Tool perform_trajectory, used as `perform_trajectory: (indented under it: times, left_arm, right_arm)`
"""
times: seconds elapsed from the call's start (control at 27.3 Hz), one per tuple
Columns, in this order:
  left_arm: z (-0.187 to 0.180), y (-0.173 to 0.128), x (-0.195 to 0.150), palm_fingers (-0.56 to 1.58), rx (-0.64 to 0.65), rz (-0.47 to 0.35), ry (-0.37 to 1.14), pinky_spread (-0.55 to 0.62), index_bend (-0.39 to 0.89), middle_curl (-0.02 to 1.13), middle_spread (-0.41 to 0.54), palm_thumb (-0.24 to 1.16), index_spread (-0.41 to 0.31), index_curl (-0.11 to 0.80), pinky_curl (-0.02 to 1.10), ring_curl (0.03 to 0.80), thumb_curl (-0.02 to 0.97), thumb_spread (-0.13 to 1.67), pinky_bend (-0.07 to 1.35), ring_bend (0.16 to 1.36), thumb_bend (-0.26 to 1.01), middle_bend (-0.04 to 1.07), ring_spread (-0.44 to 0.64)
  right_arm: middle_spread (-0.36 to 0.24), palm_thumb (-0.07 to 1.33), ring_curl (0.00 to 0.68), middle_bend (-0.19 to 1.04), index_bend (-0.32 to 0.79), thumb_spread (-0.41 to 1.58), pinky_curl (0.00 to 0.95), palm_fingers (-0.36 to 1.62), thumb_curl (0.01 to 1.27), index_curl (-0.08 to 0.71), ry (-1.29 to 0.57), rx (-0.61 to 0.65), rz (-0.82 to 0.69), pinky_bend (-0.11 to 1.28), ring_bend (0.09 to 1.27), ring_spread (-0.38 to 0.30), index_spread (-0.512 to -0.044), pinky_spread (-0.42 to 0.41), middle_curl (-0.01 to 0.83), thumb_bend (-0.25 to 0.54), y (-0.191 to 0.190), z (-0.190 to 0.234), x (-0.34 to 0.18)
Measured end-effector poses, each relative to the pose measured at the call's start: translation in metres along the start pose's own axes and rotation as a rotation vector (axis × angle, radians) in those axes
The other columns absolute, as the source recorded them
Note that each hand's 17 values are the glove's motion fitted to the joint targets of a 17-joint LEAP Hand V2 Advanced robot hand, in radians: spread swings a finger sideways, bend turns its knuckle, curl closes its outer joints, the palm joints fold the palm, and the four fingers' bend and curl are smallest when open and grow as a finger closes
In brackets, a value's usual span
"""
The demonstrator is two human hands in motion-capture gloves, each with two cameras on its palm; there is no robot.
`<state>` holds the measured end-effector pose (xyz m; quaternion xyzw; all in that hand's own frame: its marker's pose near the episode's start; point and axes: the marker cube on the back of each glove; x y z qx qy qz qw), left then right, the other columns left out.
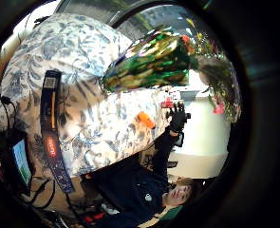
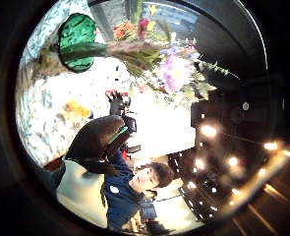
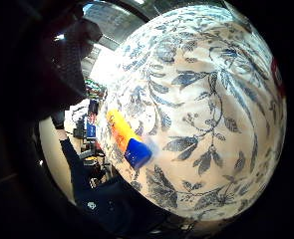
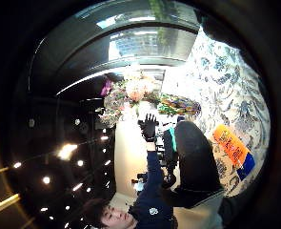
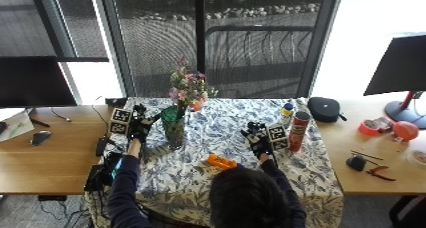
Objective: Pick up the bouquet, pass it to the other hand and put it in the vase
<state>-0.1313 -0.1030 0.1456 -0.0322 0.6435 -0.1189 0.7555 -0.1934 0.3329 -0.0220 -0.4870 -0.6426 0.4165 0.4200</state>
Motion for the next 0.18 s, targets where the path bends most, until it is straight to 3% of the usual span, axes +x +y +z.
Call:
perform_trajectory:
  times: [0.18]
  left_arm:
    - [-0.0073,-0.01,-0.0018,-0.13,0.066,0.002,0.04,0.42,0.08,0.35,0.278,0.37,0.1,0.299,0.33,0.297,0.406,0.87,0.33,0.55,-0.04,0.19,0.39]
  right_arm:
    - [-0.09,0.67,0.317,0.17,0.17,1.11,0.336,0.44,0.42,0.299,-0.004,-0.004,0.015,0.57,0.45,-0.073,-0.343,0.189,0.314,-0.014,-0.0026,0.0011,0.0056]
